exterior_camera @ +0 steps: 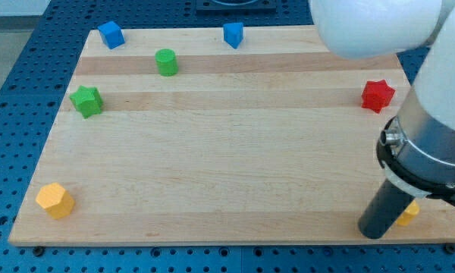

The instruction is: Place your arm above the green circle

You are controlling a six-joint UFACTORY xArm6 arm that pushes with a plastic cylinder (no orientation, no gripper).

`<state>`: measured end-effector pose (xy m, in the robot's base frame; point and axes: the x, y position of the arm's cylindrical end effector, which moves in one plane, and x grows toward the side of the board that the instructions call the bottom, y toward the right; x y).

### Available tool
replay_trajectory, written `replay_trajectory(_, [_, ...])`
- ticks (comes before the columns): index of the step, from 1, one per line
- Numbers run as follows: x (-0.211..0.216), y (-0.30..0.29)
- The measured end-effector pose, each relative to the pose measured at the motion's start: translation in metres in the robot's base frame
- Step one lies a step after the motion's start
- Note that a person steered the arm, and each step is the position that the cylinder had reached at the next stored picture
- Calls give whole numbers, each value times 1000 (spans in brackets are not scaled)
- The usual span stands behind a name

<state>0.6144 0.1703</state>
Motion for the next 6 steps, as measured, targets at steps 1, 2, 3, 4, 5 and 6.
replay_trajectory(1, [-2,11])
replay_trajectory(2, [-12,16])
replay_trajectory(3, [-22,16])
replay_trajectory(4, [-22,-4])
replay_trajectory(5, [-42,-48])
replay_trajectory(6, [-93,-112])
